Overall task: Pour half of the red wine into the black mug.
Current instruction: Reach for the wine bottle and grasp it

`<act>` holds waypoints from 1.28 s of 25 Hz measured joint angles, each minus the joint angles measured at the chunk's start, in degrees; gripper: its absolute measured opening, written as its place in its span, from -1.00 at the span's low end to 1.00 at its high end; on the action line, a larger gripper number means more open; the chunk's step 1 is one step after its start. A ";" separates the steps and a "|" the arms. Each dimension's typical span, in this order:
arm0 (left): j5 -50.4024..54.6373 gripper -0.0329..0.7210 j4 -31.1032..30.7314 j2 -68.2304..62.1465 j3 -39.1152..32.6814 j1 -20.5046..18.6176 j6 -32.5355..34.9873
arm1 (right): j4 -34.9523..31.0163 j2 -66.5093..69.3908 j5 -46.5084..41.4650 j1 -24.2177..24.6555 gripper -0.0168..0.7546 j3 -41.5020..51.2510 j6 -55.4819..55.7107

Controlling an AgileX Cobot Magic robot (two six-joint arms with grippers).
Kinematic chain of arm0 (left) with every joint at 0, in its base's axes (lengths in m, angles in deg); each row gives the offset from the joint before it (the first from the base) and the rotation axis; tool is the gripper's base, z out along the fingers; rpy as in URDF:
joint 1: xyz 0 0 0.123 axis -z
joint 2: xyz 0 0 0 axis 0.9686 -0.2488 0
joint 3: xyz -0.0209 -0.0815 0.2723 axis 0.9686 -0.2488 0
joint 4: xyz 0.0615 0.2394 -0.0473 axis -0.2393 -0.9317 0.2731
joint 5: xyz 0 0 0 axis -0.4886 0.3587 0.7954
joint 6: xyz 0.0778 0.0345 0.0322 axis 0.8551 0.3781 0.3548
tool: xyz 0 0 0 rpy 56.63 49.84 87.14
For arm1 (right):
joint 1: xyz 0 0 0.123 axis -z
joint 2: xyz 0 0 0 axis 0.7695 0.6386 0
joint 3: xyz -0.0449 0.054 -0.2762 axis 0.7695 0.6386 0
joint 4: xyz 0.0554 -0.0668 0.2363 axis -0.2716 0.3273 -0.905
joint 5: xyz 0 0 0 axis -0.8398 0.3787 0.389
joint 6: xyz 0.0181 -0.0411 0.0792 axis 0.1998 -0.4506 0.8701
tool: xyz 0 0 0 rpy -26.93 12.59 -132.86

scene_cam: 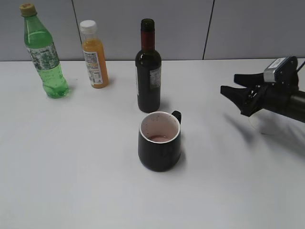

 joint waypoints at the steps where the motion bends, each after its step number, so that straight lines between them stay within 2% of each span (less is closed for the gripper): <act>1: 0.00 0.65 0.00 0.00 0.00 0.00 0.00 | -3.71 0.00 0.00 0.31 0.42 0.00 -1.45; 3: 0.00 0.65 0.00 0.00 0.00 0.00 0.00 | -10.89 0.00 0.00 0.56 0.66 0.05 -6.78; 4: 0.00 0.65 0.00 0.00 0.00 0.00 0.00 | -14.97 -0.14 0.00 0.56 0.70 0.05 -9.23; 8: 0.00 0.65 0.00 0.00 0.00 0.00 0.00 | -31.70 -1.29 -1.08 0.56 0.70 0.05 -18.39; 12: 0.00 0.65 0.00 0.00 0.00 0.00 0.00 | -47.71 -2.81 -11.16 0.56 0.69 -2.02 -22.23; 14: 0.00 0.65 0.00 0.00 0.00 0.00 0.00 | -50.78 -3.61 -17.81 0.61 0.69 -3.67 -22.60; 18: 0.00 0.65 0.00 0.00 0.00 0.00 0.00 | -51.98 -6.32 -37.50 0.61 0.68 -9.50 -22.85; 22: 0.00 0.65 0.00 0.00 0.00 0.00 0.00 | -53.56 -8.31 -64.57 0.61 0.68 -19.90 -22.85; 27: 0.00 0.65 0.00 0.00 0.00 0.00 0.00 | -61.43 -8.43 -98.81 0.61 0.63 -35.82 -22.85; 32: 0.00 0.65 0.00 0.00 0.00 0.00 0.00 | -62.76 -8.70 -127.61 0.61 0.58 -49.35 -22.85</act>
